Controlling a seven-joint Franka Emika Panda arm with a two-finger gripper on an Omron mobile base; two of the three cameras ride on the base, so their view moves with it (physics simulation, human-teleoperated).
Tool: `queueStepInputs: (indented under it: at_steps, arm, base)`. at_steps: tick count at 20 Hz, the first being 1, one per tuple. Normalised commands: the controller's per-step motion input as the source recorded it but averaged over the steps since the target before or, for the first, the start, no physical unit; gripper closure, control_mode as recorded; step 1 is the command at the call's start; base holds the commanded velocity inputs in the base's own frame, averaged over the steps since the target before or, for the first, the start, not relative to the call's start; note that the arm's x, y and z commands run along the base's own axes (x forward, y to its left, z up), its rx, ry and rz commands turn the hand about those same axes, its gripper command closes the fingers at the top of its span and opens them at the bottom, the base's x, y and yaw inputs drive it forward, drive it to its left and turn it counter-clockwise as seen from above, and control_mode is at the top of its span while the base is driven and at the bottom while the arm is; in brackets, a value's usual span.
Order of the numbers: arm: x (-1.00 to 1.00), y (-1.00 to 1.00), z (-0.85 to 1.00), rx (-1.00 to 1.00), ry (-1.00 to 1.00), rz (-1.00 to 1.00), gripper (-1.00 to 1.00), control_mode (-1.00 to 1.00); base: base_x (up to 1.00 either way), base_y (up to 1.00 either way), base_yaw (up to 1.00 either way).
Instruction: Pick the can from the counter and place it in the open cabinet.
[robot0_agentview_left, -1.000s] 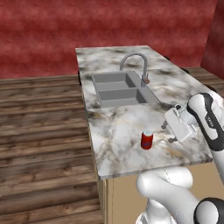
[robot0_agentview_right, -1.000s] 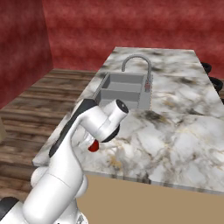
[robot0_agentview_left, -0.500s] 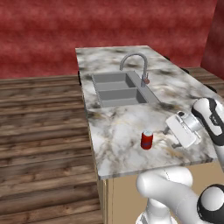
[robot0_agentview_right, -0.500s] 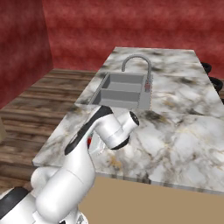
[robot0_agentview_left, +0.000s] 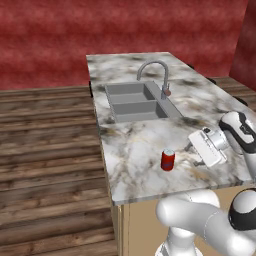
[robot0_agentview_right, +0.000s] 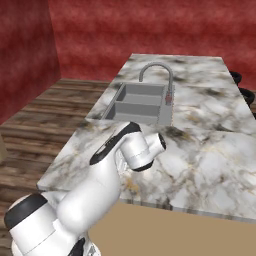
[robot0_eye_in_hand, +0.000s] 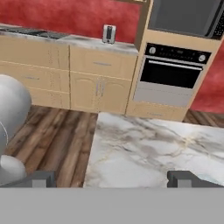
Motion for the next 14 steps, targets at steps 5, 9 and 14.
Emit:
queueStepInputs:
  at_steps: [5, 9, 14]
  arm:
    - [0.25, 0.0, -0.08, 0.1, 0.0, 0.0, -1.0, -1.0]
    - [0.14, 0.0, -0.13, 0.08, 0.0, 0.0, -1.0, -1.0]
    - [0.17, 0.0, -0.19, 0.07, 0.04, 0.0, -1.0, -1.0]
  base:
    - [0.0, 0.0, 0.0]
    - [0.0, 0.0, 0.0]
    - [0.0, 0.0, 0.0]
